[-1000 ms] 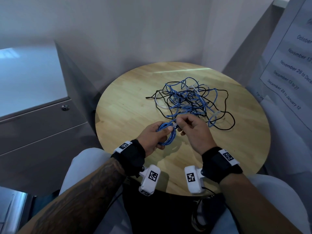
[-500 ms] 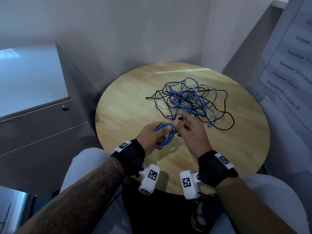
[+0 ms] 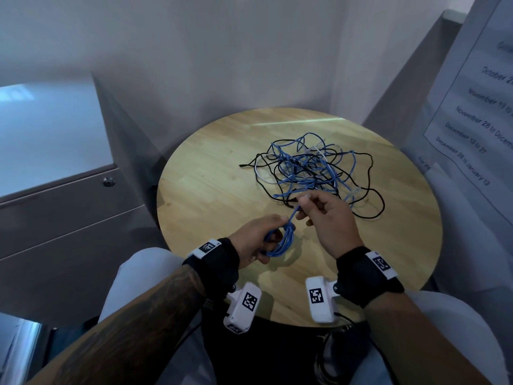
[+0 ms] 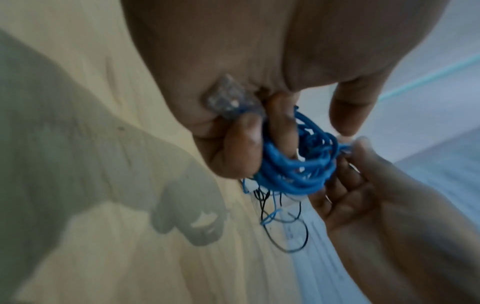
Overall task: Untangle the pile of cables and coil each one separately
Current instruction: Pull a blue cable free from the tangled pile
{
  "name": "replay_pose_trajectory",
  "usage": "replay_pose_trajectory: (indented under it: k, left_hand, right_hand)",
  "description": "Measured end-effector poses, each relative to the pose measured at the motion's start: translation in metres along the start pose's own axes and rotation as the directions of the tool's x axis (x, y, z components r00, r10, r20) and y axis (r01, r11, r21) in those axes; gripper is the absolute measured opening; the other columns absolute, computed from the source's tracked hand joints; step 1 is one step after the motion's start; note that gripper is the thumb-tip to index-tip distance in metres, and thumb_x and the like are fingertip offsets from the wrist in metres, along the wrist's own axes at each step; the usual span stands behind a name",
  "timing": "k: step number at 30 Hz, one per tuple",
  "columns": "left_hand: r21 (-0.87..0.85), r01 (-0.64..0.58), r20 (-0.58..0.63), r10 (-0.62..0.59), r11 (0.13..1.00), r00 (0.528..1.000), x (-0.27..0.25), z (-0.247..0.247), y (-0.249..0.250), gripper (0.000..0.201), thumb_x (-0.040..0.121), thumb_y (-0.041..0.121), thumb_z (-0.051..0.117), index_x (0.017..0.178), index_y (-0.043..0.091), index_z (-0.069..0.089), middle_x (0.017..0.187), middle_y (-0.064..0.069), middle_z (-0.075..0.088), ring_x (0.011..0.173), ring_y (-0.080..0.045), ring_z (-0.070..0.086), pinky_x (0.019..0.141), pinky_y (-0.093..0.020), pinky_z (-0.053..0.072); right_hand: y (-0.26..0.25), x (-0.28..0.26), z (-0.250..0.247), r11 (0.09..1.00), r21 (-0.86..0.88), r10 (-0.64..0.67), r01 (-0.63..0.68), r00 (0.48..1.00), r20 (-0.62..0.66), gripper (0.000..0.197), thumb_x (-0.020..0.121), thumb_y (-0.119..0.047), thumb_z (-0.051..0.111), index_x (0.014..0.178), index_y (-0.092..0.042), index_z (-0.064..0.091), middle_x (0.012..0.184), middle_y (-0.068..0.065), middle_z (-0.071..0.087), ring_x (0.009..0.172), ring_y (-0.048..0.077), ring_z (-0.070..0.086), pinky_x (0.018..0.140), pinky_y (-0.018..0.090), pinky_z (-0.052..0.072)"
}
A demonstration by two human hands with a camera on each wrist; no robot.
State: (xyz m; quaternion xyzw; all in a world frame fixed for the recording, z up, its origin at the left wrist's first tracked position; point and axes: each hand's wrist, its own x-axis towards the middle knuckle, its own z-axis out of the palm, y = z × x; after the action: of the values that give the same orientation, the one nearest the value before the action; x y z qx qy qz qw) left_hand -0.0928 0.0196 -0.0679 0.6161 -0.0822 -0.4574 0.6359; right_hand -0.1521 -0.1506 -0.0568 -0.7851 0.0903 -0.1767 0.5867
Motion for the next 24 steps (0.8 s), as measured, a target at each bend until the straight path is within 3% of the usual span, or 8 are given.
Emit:
replay_pose_trajectory:
  k: [3, 6, 10, 13, 15, 17, 20, 24]
  left_hand:
    - [0.070, -0.129, -0.004, 0.130, 0.989, 0.992, 0.000, -0.001, -0.002, 0.032, 0.101, 0.034, 0.050, 0.115, 0.007, 0.059, 0.066, 0.001, 0.022, 0.051, -0.014, 0.015, 0.048, -0.023, 0.016]
    - [0.136, -0.197, -0.012, 0.200, 0.971, 0.980, -0.001, -0.007, -0.004, 0.025, 0.101, 0.028, 0.052, 0.106, 0.005, 0.060, 0.059, 0.003, 0.023, 0.049, -0.014, 0.015, 0.048, -0.023, 0.016]
    - [0.158, -0.190, -0.009, 0.194, 0.969, 0.981, -0.002, -0.013, -0.003, 0.030, 0.101, 0.026, 0.052, 0.110, -0.002, 0.059, 0.057, 0.006, 0.027, 0.047, -0.012, 0.016, 0.048, -0.023, 0.015]
    - [0.169, -0.178, 0.000, 0.180, 0.970, 0.984, -0.002, -0.015, -0.001, 0.033, 0.100, 0.028, 0.052, 0.114, -0.002, 0.058, 0.061, 0.004, 0.027, 0.048, -0.012, 0.017, 0.048, -0.025, 0.014]
    - [0.169, -0.170, 0.019, 0.169, 0.971, 0.985, -0.002, -0.015, 0.000, 0.029, 0.101, 0.030, 0.051, 0.110, 0.004, 0.060, 0.063, 0.003, 0.026, 0.049, -0.012, 0.016, 0.049, -0.026, 0.013]
    - [0.158, -0.155, 0.034, 0.152, 0.975, 0.988, -0.003, -0.015, -0.001, 0.026, 0.101, 0.031, 0.051, 0.109, 0.008, 0.060, 0.064, 0.003, 0.024, 0.050, -0.012, 0.015, 0.049, -0.025, 0.014]
    - [0.128, -0.123, 0.041, 0.118, 0.984, 0.992, -0.004, -0.015, -0.006, 0.024, 0.101, 0.032, 0.049, 0.114, 0.014, 0.059, 0.066, 0.002, 0.023, 0.051, -0.013, 0.014, 0.048, -0.024, 0.014]
    - [0.204, -0.088, 0.040, 0.081, 0.975, 0.996, -0.008, -0.010, -0.013, 0.030, 0.102, 0.035, 0.046, 0.118, 0.012, 0.057, 0.062, 0.007, 0.025, 0.053, -0.013, 0.015, 0.050, -0.026, 0.014]
  right_hand:
    - [0.004, 0.003, 0.001, 0.988, 0.075, 0.137, -0.136, 0.990, -0.013, 0.015, 0.102, -0.021, 0.058, 0.095, -0.016, 0.070, 0.077, -0.004, 0.068, 0.073, 0.011, 0.065, 0.068, 0.033, 0.053]
    - [0.005, 0.007, -0.008, 0.985, 0.068, 0.149, -0.159, 0.980, 0.134, 0.009, 0.099, -0.015, 0.059, 0.096, -0.019, 0.067, 0.081, -0.007, 0.067, 0.077, 0.012, 0.064, 0.072, 0.032, 0.052]
    - [0.008, 0.004, -0.017, 0.962, -0.270, 0.046, 0.043, 0.948, 0.316, 0.006, 0.091, -0.022, 0.072, 0.095, -0.026, 0.071, 0.101, -0.016, 0.065, 0.100, -0.002, 0.059, 0.086, 0.017, 0.044]
    - [0.013, 0.004, -0.017, 0.882, -0.398, -0.110, 0.251, 0.932, 0.344, 0.006, 0.088, -0.030, 0.075, 0.093, -0.028, 0.075, 0.112, -0.015, 0.065, 0.112, 0.002, 0.054, 0.093, 0.014, 0.037]
    - [0.013, 0.005, -0.016, 0.886, -0.376, -0.136, 0.271, 0.927, 0.349, 0.007, 0.089, -0.028, 0.075, 0.095, -0.026, 0.078, 0.109, -0.014, 0.068, 0.107, 0.000, 0.055, 0.090, 0.010, 0.038]
    - [0.011, 0.004, -0.013, 0.921, -0.305, -0.116, 0.243, 0.917, 0.382, 0.008, 0.093, -0.024, 0.071, 0.096, -0.024, 0.078, 0.096, -0.013, 0.071, 0.096, 0.001, 0.061, 0.081, 0.014, 0.045]
    - [0.015, 0.005, -0.015, 0.801, -0.437, -0.236, 0.409, 0.887, 0.398, 0.011, 0.096, -0.030, 0.065, 0.088, -0.027, 0.072, 0.080, -0.020, 0.062, 0.081, 0.000, 0.055, 0.073, 0.023, 0.040]
    - [0.021, 0.010, -0.021, 0.685, -0.577, -0.259, 0.445, 0.889, 0.378, 0.011, 0.094, -0.034, 0.065, 0.083, -0.032, 0.068, 0.072, -0.023, 0.053, 0.075, 0.005, 0.045, 0.079, 0.031, 0.032]
